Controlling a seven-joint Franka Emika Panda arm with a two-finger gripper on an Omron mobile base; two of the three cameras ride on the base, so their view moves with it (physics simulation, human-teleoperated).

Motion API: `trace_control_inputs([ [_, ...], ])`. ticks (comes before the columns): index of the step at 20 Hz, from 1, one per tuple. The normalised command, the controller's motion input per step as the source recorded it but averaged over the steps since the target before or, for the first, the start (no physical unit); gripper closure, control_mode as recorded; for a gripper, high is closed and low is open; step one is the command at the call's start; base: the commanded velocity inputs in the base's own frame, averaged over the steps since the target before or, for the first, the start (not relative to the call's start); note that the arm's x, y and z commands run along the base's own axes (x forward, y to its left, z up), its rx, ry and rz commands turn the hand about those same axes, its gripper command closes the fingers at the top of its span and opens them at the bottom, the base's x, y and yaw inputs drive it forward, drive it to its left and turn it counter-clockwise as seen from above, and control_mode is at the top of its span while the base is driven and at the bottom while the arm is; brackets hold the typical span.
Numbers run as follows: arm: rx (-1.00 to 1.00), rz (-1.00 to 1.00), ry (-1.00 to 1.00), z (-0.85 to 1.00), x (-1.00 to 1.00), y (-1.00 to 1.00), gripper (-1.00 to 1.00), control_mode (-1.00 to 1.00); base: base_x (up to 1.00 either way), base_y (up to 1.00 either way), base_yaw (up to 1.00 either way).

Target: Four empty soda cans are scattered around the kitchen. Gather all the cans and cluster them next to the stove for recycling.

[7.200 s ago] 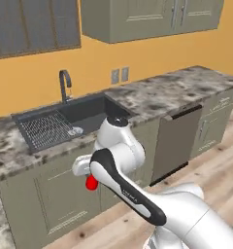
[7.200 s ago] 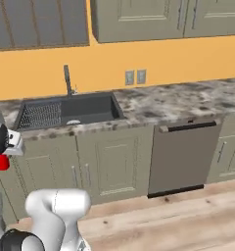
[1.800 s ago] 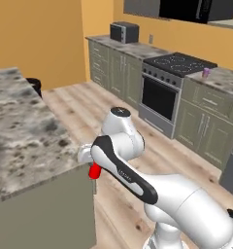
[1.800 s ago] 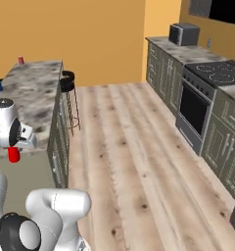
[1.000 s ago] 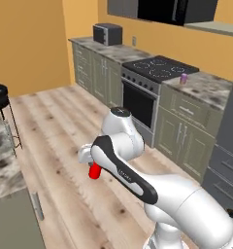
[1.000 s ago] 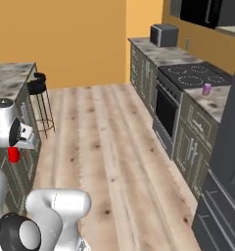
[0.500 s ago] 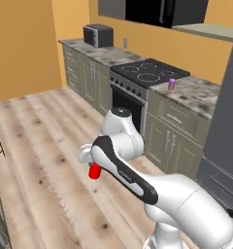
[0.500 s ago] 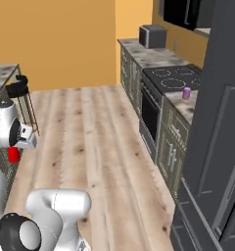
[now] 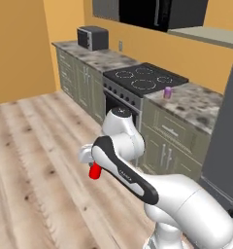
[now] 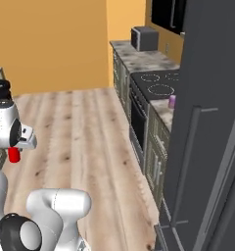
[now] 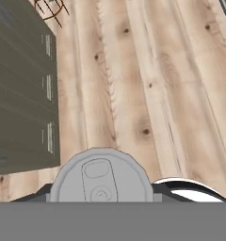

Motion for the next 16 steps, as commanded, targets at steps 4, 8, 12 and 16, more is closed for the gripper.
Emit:
trace_control_inputs([
  [4, 0.00, 0.00, 0.00, 0.00, 0.00, 0.00, 1.00, 1.00, 0.75, -0.20, 0.00],
  [8, 0.00, 0.00, 0.00, 0.00, 0.00, 0.00, 1.00, 1.00, 0.75, -0.12, 0.00],
  [12, 0.00, 0.00, 0.00, 0.00, 0.00, 0.00, 1.00, 1.00, 0.75, 0.00, 0.00],
  [16, 0.00, 0.00, 0.00, 0.00, 0.00, 0.00, 1.00, 1.00, 0.75, 0.03, 0.00],
])
